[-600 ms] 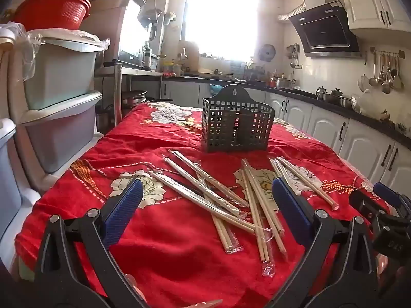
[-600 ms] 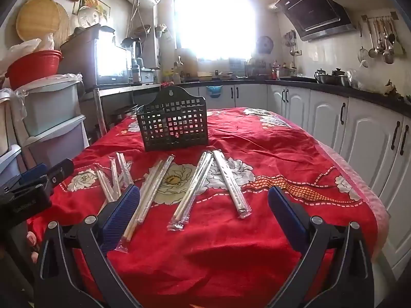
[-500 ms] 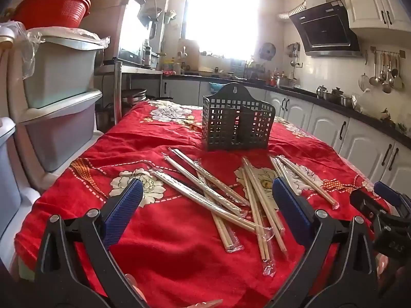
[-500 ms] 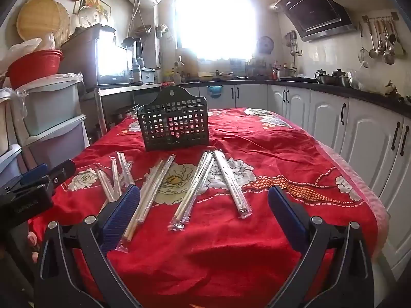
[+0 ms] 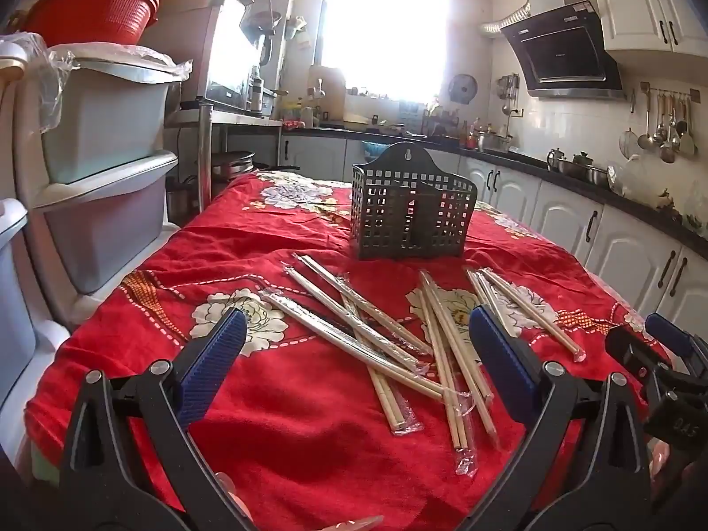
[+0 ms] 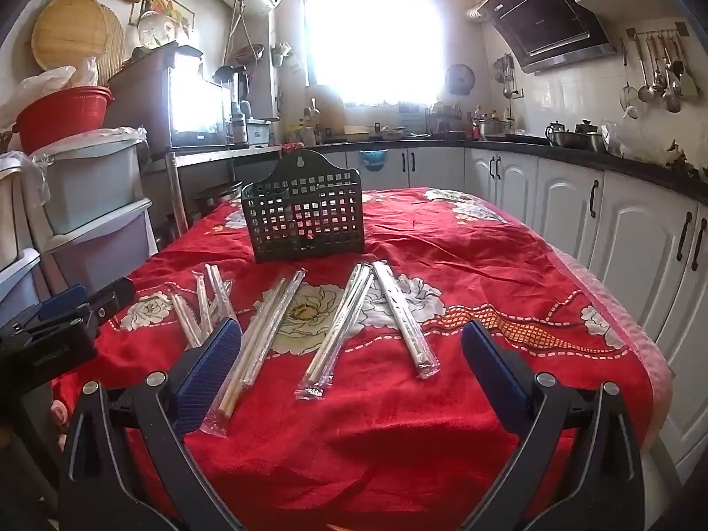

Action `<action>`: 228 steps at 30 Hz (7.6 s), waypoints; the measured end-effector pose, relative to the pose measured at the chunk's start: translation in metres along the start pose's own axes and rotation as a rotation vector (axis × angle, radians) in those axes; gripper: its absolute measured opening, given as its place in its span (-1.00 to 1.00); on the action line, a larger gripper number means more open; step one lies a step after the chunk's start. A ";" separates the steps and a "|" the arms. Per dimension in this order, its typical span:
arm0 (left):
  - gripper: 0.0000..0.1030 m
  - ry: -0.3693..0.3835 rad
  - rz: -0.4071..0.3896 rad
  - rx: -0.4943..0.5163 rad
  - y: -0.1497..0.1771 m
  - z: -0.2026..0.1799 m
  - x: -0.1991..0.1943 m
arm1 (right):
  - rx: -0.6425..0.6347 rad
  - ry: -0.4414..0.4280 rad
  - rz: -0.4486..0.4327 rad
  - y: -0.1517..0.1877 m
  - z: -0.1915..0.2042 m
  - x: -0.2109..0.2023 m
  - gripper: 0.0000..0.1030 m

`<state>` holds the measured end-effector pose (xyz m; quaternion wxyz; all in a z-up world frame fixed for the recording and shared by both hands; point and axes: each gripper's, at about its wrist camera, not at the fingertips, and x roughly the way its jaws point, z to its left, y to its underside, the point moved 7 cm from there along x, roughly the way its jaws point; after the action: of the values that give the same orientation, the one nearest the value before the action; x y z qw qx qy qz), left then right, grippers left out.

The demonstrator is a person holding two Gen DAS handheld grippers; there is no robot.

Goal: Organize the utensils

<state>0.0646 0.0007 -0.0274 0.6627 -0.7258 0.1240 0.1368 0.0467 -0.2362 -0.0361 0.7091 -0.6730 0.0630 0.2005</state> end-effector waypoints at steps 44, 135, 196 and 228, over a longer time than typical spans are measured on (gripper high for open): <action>0.80 -0.004 0.010 -0.005 0.000 0.005 0.005 | -0.002 -0.001 0.001 0.000 -0.001 0.001 0.88; -0.22 0.225 0.689 -0.402 -0.023 0.075 0.253 | 0.116 -0.356 0.690 -0.023 0.046 0.277 -0.66; -0.94 0.432 0.051 -0.067 -0.269 -0.025 0.153 | -0.003 -0.430 -0.034 -0.270 0.004 0.136 -0.87; -0.94 0.257 -0.010 0.001 -0.256 -0.020 0.237 | 0.017 -0.362 -0.083 -0.306 0.001 0.236 -0.87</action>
<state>0.3790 0.0042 0.1262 0.6424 -0.7375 0.2046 0.0394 0.3749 -0.1918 0.1632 0.7224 -0.6219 -0.0916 0.2881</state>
